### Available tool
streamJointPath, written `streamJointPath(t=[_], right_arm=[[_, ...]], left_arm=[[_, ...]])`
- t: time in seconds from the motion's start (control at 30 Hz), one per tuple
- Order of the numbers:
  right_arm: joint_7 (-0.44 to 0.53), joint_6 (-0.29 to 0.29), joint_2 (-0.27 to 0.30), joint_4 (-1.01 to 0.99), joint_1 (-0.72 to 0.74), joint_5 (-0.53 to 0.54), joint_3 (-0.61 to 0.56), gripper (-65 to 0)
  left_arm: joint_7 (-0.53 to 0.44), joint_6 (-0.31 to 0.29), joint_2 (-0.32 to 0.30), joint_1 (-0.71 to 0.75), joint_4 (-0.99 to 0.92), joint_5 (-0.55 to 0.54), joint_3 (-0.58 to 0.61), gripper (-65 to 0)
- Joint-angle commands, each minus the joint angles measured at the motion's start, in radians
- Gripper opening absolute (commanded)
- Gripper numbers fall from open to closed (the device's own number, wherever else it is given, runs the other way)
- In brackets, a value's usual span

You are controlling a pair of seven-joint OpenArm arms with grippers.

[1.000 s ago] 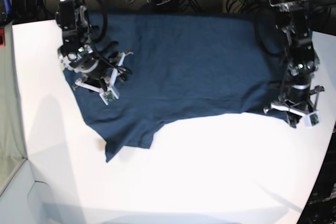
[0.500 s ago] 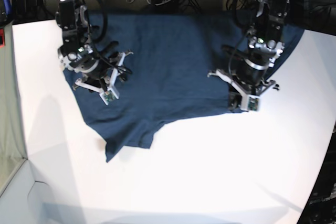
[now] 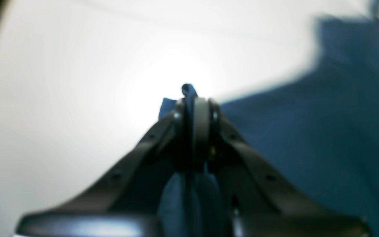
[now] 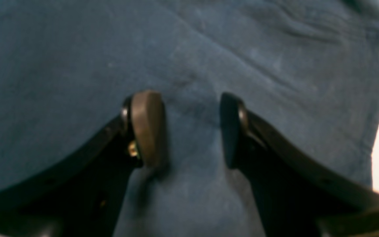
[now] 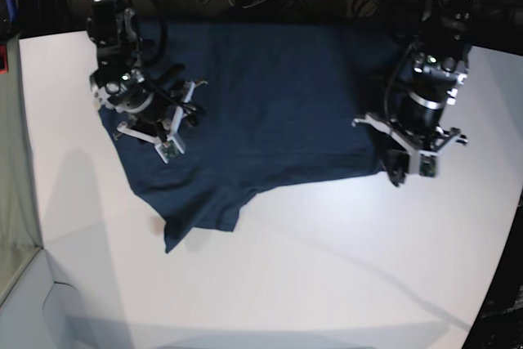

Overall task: Layout the t-shirt on the table in an organized manner, then fold the t-shirt properly
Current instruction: 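Grasp the shirt edge with the left gripper near its corner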

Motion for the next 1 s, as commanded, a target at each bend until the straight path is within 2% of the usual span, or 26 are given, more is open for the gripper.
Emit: streamJointPath(t=[0.0,0.17,0.37,0.43,0.53,0.6,0.73,0.83,0.97], right_arm=[[0.007,-0.002,0.003,0.014,0.006,0.003,0.003,-35.2],[0.007,-0.002,0.001,0.014,0.006,0.003,0.003,-35.2],[0.007,-0.002,0.001,0.014,0.004,0.003,0.000,-35.2],[0.005,-0.002,0.001,0.014,0.004,0.003,0.000,-35.2],[0.005,-0.002,0.001,0.014,0.004,0.003,0.003,-35.2],[0.005,-0.002,0.001,0.014,0.004,0.003,0.003,-35.2],[0.005,-0.002,0.001,0.014,0.004,0.003,0.000,-35.2],[0.004,-0.002,0.001,0.014,0.003,0.003,0.000,-35.2],[0.004,-0.002,0.000,0.014,0.003,0.003,-0.002,-35.2]], left_arm=[[-0.030,-0.001,0.004,-0.025,0.014,-0.002,-0.045,-64.6],[-0.030,-0.001,0.013,-0.088,-0.030,-0.002,-0.225,-64.6],[-0.029,-0.001,0.008,-0.160,-0.096,-0.002,-0.315,-64.3],[-0.013,-0.001,0.008,-0.172,-0.130,-0.002,-0.329,-60.1],[0.053,-0.001,0.012,-0.185,-0.179,0.000,-0.354,-44.3],[0.079,-0.001,0.013,-0.189,-0.227,0.000,-0.364,-36.7],[0.120,-0.001,0.013,-0.208,-0.328,-0.002,-0.366,-35.5],[0.146,-0.001,0.016,-0.194,-0.309,-0.003,-0.360,-35.4],[0.165,-0.001,0.077,-0.146,-0.279,0.001,-0.360,-35.2]])
